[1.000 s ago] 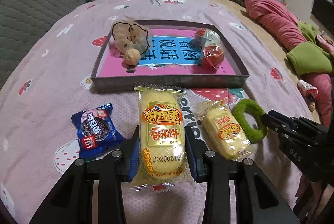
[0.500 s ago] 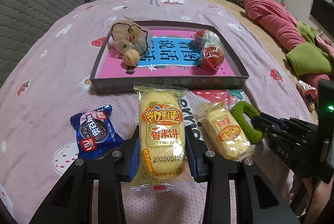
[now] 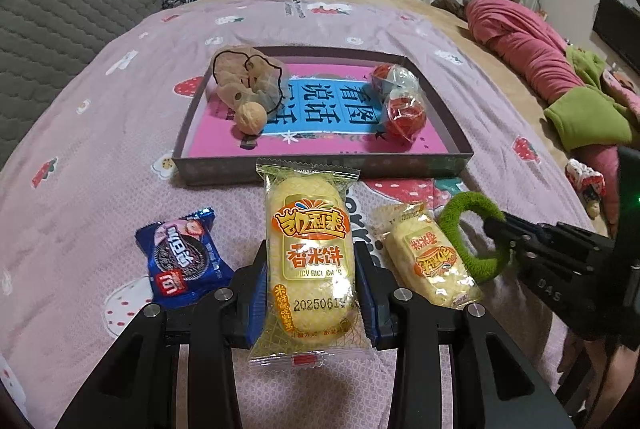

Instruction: Organize objects

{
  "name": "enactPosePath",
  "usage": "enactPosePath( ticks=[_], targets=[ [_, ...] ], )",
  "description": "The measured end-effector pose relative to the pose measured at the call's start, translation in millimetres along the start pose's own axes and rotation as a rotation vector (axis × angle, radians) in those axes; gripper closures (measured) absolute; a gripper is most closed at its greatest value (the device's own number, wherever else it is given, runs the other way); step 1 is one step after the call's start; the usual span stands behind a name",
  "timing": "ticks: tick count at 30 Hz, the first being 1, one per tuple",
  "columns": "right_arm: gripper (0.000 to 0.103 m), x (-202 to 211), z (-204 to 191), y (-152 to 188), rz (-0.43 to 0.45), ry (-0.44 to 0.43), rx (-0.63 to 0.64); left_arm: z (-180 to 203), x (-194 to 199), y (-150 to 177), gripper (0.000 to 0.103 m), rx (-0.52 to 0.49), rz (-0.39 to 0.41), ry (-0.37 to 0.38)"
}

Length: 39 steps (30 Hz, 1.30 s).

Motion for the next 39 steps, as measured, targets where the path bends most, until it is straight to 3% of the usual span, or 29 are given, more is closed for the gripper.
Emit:
enactPosePath(
  ticks=[23,39],
  targets=[
    [0.092,130.1,-30.8,-60.2,0.221,0.043,0.055,4.8,86.7,-36.1,0.064,-0.011,0.113,0.009],
    [0.092,170.2,-74.9,-101.3,0.293,0.036,0.108,-22.5,132.1,-75.6,0.064,-0.015,0.177,-0.027]
  ],
)
Point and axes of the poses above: each gripper's, at about its wrist camera, not at the fingertips, and x roughly against the way its jaws point, z to its right, y to its underside, the point moved 10 cm from there along -x, roughly the way its jaws point, and after that the axes turned 3 degrees about -z, right-handed, at the moved point
